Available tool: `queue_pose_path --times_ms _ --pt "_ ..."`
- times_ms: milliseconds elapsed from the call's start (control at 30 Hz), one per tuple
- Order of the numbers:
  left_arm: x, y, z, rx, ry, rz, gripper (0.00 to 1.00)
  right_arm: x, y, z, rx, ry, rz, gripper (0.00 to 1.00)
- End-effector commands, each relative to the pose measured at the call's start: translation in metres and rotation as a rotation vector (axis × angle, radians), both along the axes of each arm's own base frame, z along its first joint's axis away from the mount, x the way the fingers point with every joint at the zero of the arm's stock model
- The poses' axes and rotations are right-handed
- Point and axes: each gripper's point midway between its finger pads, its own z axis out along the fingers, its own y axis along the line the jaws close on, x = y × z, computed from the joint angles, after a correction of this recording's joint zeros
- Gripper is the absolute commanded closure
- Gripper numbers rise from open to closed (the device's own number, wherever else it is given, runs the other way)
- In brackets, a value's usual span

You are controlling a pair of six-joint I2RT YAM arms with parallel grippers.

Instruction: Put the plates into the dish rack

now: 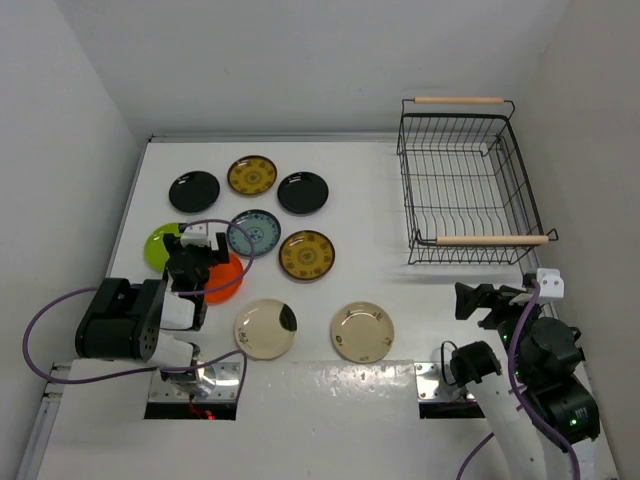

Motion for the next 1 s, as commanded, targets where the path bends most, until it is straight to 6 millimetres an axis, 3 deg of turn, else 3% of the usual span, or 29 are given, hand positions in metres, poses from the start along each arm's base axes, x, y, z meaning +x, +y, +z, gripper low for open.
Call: queue_pose_path --times_ms 0,167,233,267,300,333,367,400,433,467,500,533,600,633,667,733,767,800,833,867,900,933,967 --pt "0.008 -0.003 0.021 -0.016 -0.079 -0.003 0.0 -0.005 -0.004 0.01 0.032 -0.072 -0.016 0.0" --pt "0.008 -0.003 0.021 -0.016 -0.079 -0.003 0.0 -0.004 -0.005 0.014 0.013 -0.062 -0.018 0.0" --pt "0.008 -0.005 0.021 -0.005 -0.078 -0.016 0.0 0.0 -0.003 0.025 0.003 -0.062 -0.01 0.0" --pt "0.011 -0.016 0.029 0.008 -0.101 -0.097 0.0 0.001 -0.002 0.026 0.0 -0.055 -0.005 0.0" --pt "0.008 -0.023 0.008 0.01 0.011 -0.152 0.0 0.004 0.0 0.035 -0.019 -0.043 0.004 0.0" --pt "0.03 -0.03 0.055 0.027 -0.06 -0.214 0.0 0.005 0.002 0.038 -0.037 -0.031 0.025 0.0" --pt "0.04 -0.035 0.067 0.161 -0.019 -0.306 0.0 0.012 0.004 0.055 -0.066 -0.005 0.036 0.0" --pt "0.031 -0.062 0.039 0.196 0.177 -0.518 0.0 0.013 0.006 0.059 -0.082 0.015 0.05 0.0" --pt "0.061 -0.07 0.102 0.284 0.091 -0.556 0.0 0.015 0.008 0.061 -0.096 0.046 0.065 0.0" --pt "0.069 -0.077 0.112 0.286 0.124 -0.556 0.0 0.028 0.012 0.082 -0.139 0.077 0.08 0.0" --pt "0.079 -0.061 0.128 0.281 0.145 -0.459 0.0 0.031 0.012 0.084 -0.165 0.109 0.088 0.0" --pt "0.088 -0.054 0.168 0.276 0.115 -0.402 0.0 0.034 0.013 0.086 -0.187 0.138 0.095 0.0" --pt "0.098 -0.035 0.194 0.302 0.119 -0.273 0.0 0.057 0.017 0.098 -0.281 0.216 0.129 0.0" --pt "0.098 -0.023 0.223 0.326 0.113 -0.211 0.0 0.061 0.016 0.11 -0.317 0.208 0.137 0.0" --pt "0.098 -0.016 0.23 0.348 0.13 -0.168 0.0 0.079 0.019 0.098 -0.371 0.325 0.156 0.0" --pt "0.091 0.009 0.225 0.443 0.254 -0.055 0.0 0.097 0.019 0.099 -0.414 0.382 0.149 0.0" --pt "0.09 0.015 0.243 0.467 0.259 -0.026 0.0 0.1 0.02 0.098 -0.425 0.41 0.158 0.0" --pt "0.086 0.021 0.241 0.484 0.306 -0.008 0.0 0.116 0.027 0.099 -0.445 0.425 0.176 0.0" --pt "0.076 0.026 0.217 0.486 0.428 -0.032 0.0 0.123 0.03 0.101 -0.443 0.411 0.178 0.0" --pt "0.073 0.029 0.221 0.462 0.455 -0.048 0.0 0.132 0.034 0.104 -0.451 0.384 0.184 0.0" --pt "0.066 0.043 0.21 0.404 0.521 -0.039 0.0 0.139 0.036 0.094 -0.455 0.382 0.183 0.0" --pt "0.062 0.042 0.196 0.342 0.578 -0.092 0.03 0.144 0.04 0.09 -0.497 0.371 0.209 0.0" --pt "0.052 0.049 0.169 0.278 0.721 -0.108 0.05 0.152 0.028 0.096 -0.541 0.339 0.119 0.0"
